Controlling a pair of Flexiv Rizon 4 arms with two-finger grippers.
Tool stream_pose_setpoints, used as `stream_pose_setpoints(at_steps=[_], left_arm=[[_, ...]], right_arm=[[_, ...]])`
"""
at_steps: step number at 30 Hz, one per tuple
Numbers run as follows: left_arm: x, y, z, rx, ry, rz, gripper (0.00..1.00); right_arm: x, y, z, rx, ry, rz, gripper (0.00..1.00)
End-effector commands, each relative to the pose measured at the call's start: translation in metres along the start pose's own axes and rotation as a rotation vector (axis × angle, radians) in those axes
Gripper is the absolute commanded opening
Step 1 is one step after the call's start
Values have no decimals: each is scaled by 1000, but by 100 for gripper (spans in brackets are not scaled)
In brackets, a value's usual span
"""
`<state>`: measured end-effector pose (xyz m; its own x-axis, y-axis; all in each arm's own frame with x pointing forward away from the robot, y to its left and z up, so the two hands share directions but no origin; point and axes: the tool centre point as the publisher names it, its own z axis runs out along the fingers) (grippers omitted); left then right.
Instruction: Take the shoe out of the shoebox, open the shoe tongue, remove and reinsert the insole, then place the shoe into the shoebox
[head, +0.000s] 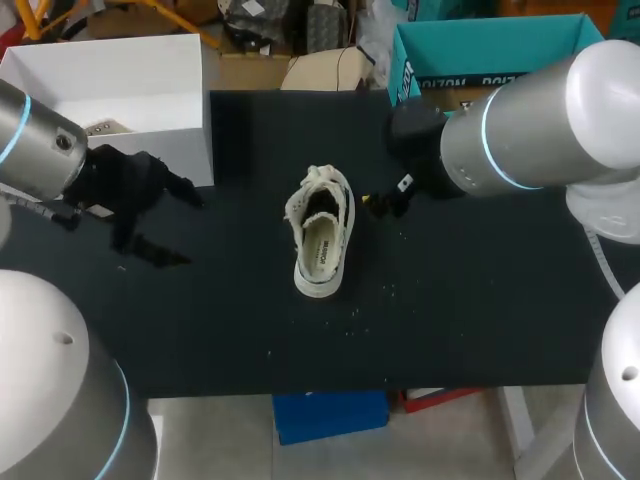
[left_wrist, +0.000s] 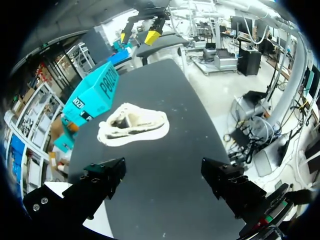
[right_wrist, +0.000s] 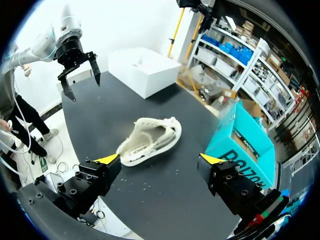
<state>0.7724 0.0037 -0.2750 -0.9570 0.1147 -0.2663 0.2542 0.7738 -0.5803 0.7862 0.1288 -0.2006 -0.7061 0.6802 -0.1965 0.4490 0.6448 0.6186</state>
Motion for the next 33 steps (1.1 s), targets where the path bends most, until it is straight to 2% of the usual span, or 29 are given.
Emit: stream_pose_setpoints(at_steps=[1,31,32,33], left_arm=[[4,1,1,0,-52,2,100],[4,1,1,0,-52,2,100],[-1,-1,4,-24,-74,-60,100],[-7,-5,6,-15,-61,-132,100]], right_arm=[[0,0,1,0,1,1,100],[0,0,1,0,1,1,100],[0,0,1,0,1,1,100],[0,0,1,0,1,1,100]])
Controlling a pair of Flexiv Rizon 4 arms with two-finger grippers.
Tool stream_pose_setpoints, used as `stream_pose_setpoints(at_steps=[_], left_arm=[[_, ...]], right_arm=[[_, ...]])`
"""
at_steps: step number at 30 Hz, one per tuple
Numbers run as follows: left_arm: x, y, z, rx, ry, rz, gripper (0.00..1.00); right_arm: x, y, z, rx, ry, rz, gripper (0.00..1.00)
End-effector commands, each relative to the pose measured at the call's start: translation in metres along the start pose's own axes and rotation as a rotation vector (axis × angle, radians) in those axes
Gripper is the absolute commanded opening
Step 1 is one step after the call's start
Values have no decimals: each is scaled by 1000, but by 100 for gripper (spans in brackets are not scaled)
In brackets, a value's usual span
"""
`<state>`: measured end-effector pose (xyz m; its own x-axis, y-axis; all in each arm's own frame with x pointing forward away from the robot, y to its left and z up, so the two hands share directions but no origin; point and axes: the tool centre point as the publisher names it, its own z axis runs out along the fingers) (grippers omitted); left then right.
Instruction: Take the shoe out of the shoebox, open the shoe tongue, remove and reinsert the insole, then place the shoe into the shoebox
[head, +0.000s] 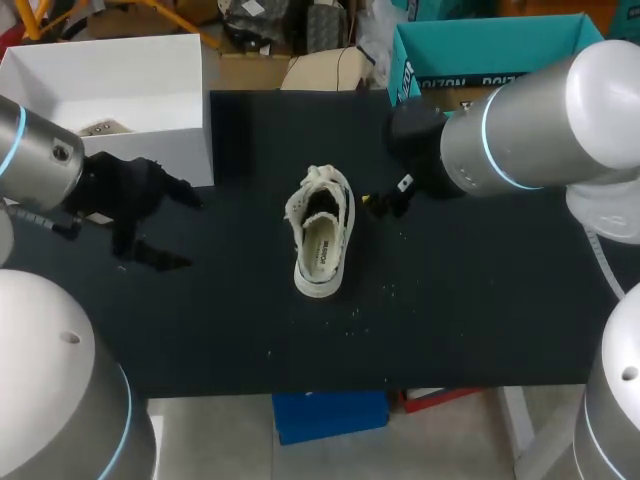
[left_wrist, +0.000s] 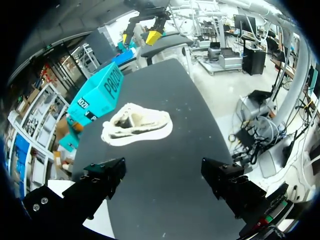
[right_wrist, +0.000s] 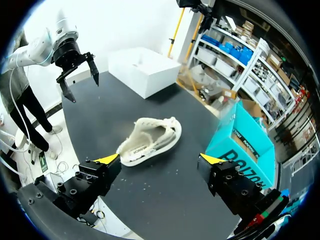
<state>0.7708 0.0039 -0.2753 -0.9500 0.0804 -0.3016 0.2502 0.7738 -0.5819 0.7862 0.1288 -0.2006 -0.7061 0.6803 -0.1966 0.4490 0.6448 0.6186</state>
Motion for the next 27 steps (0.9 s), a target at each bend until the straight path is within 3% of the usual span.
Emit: stream_pose_setpoints(at_steps=[1,8,10,11,15,21,24,27], left_arm=[[-13,-9,8,-8,23,-195,100],[-26,-51,24,22,86,-377,100],[-28,-56,29,-68,56,-273,100],[-31,-56,32,-75,57,-254,100],[-30,-49,39,-174,85,109,100],[-39,-17,45,-231,151,549,100],[-52,-9,45,-244,206,565,100],[-52,-9,45,-244,206,565,100]], right_arm=[[0,0,1,0,1,1,100],[0,0,1,0,1,1,100],[0,0,1,0,1,1,100],[0,0,1,0,1,1,100],[0,0,1,0,1,1,100],[0,0,1,0,1,1,100],[0,0,1,0,1,1,100],[0,0,1,0,1,1,100]])
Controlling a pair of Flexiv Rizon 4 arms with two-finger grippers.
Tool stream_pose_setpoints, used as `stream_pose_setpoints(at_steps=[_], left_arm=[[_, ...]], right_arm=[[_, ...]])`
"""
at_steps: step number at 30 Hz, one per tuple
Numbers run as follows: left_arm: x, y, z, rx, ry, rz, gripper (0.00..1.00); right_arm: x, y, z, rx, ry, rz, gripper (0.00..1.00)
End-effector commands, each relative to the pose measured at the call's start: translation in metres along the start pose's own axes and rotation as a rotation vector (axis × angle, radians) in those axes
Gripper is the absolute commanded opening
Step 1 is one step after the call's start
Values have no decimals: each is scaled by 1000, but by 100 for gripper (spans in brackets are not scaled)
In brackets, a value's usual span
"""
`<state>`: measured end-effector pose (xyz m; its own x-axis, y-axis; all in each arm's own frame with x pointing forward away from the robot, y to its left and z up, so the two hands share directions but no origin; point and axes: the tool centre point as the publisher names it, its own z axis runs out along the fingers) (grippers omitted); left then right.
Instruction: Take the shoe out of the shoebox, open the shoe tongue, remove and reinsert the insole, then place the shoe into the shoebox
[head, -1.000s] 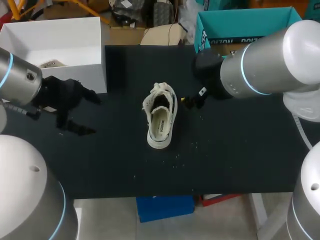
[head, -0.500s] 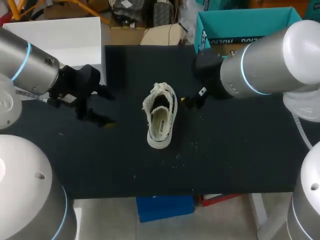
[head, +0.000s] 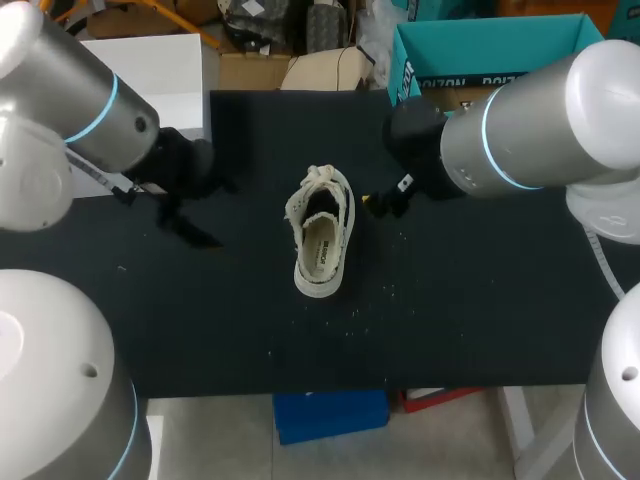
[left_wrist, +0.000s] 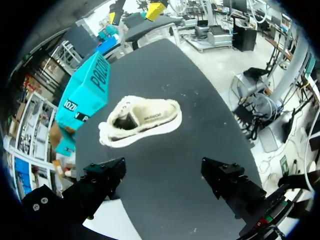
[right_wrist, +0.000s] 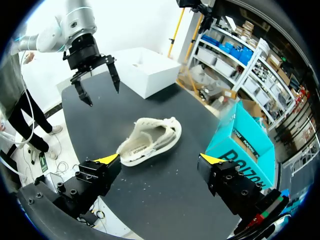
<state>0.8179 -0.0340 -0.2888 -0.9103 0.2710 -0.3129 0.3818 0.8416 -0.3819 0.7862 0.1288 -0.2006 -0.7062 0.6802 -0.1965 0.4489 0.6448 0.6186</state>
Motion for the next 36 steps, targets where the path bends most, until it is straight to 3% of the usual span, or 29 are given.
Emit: stream_pose_setpoints(at_steps=[1,9,11,20,24,30,36], left_arm=[[-8,2,2,-76,88,396,100],[-8,2,2,-76,88,396,100],[-5,4,11,-189,-11,681,100],[-29,25,38,-36,-29,931,100],[-37,32,48,35,22,1064,100],[-56,18,50,83,78,1187,100],[-57,6,47,133,164,1288,100]], right_arm=[[0,0,1,0,1,1,100],[0,0,1,0,1,1,100],[0,0,1,0,1,1,100],[0,0,1,0,1,1,100],[0,0,1,0,1,1,100],[0,0,1,0,1,1,100],[0,0,1,0,1,1,100]])
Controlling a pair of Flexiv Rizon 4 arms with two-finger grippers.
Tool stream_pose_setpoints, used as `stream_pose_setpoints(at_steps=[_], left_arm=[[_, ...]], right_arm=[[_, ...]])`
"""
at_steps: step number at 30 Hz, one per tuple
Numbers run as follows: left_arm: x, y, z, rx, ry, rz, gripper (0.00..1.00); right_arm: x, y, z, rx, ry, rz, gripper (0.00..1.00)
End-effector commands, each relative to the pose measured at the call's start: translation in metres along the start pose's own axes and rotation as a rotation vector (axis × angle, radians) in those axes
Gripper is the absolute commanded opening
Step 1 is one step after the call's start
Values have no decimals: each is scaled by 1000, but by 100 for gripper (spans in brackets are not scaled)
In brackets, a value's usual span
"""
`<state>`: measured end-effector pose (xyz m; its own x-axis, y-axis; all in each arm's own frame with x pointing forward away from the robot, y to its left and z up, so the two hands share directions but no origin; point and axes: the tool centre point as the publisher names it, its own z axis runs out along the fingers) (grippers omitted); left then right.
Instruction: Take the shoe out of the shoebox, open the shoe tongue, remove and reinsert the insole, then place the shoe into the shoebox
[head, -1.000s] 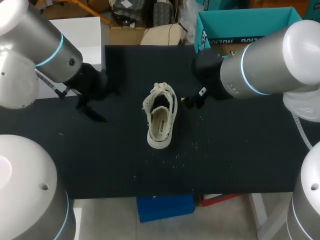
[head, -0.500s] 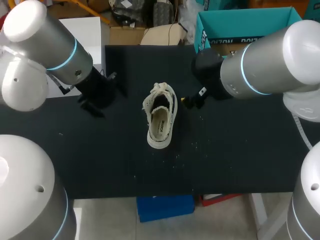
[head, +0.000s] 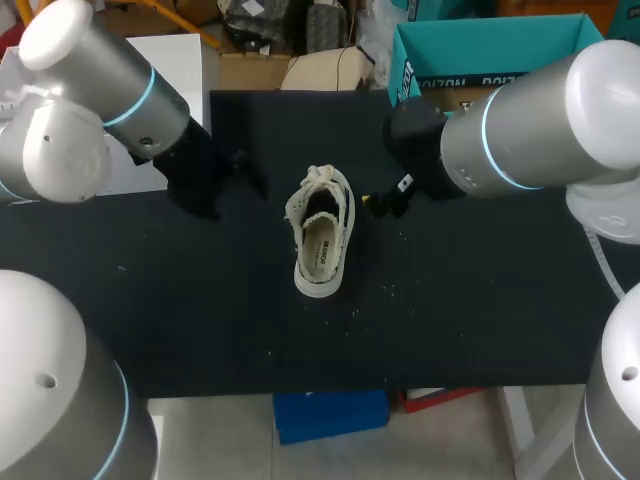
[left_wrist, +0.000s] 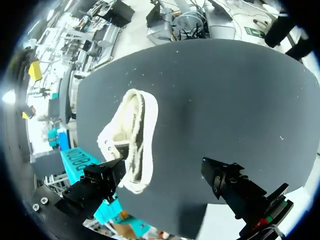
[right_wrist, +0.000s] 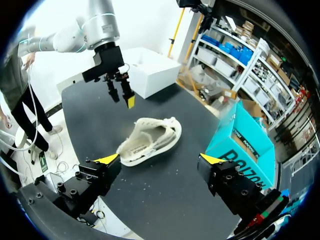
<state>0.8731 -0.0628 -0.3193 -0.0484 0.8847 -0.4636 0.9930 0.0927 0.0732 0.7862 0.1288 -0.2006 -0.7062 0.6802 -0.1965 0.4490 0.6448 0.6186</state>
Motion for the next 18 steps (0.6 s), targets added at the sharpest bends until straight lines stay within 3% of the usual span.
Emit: stream_pose_setpoints(at_steps=[1,12,15,17,18], left_arm=[[-7,8,0,141,61,185,100],[-37,17,38,125,96,203,100],[-45,19,52,118,99,196,88],[-49,19,62,94,113,192,76],[-50,19,67,91,115,184,64]], right_arm=[[1,0,1,0,1,1,100],[1,0,1,0,1,1,100],[1,0,1,0,1,1,100],[1,0,1,0,1,1,100],[1,0,1,0,1,1,100]])
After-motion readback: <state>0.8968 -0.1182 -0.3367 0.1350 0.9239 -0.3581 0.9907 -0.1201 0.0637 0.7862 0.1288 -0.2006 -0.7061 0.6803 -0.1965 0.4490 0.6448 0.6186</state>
